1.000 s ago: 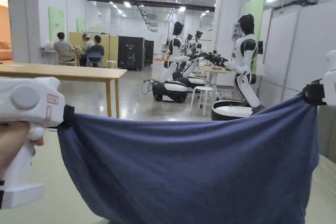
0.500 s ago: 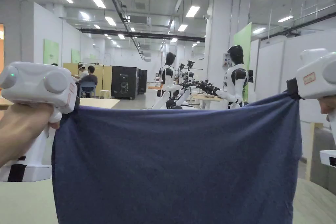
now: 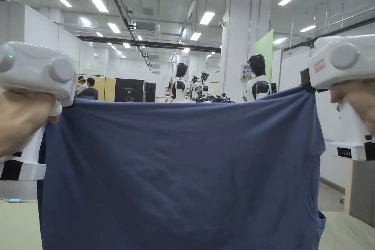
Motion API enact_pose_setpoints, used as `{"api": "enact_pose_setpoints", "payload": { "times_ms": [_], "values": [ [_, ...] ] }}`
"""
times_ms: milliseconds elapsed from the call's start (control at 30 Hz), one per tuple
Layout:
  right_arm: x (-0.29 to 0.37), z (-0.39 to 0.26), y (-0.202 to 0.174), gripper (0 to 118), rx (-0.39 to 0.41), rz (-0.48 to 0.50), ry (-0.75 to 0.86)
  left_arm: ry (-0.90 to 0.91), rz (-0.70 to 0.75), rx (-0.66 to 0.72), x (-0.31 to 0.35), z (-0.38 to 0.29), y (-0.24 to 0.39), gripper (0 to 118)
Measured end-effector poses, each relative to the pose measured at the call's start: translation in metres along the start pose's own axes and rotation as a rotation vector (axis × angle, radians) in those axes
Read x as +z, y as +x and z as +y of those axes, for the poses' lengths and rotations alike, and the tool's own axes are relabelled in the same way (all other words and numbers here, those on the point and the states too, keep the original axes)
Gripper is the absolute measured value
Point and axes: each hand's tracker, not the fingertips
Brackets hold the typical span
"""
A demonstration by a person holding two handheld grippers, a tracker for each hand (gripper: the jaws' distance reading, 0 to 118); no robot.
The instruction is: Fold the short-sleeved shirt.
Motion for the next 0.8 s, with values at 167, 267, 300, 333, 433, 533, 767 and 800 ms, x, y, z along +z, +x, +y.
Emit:
{"api": "enact_pose_setpoints", "payload": {
  "times_ms": [167,267,300,333,433,533,767,800],
  "values": [
    [-0.033,0.005,-0.012,2,-0.015,0.001,0.012,0.009,0.026,-0.006,-0.032,-0.001,0.01,2],
    [-0.051,-0.005,-0.017,2,-0.028,-0.005,0.003,0.005,0.028,-0.006,-0.05,-0.009,0.014,2],
    [-0.058,-0.013,-0.019,2,-0.029,0.001,-0.017,-0.001,0.025,-0.004,-0.057,-0.016,0.016,2],
    [-0.063,-0.023,-0.022,2,-0.027,-0.003,-0.023,-0.016,0.025,-0.005,-0.064,-0.024,0.018,2],
    [-0.078,-0.067,-0.028,2,-0.005,0.011,-0.098,-0.077,0.024,-0.032,-0.087,-0.061,0.027,2],
    [-0.081,-0.122,-0.031,2,-0.01,0.025,-0.169,-0.145,-0.002,-0.052,-0.107,-0.106,0.033,2],
    [-0.035,-0.27,-0.035,2,-0.025,0.121,-0.354,-0.303,-0.092,-0.106,-0.1,-0.236,0.023,2],
    [-0.021,-0.29,-0.035,2,-0.013,0.134,-0.394,-0.311,-0.1,-0.108,-0.093,-0.252,0.019,2]
  ]
}}
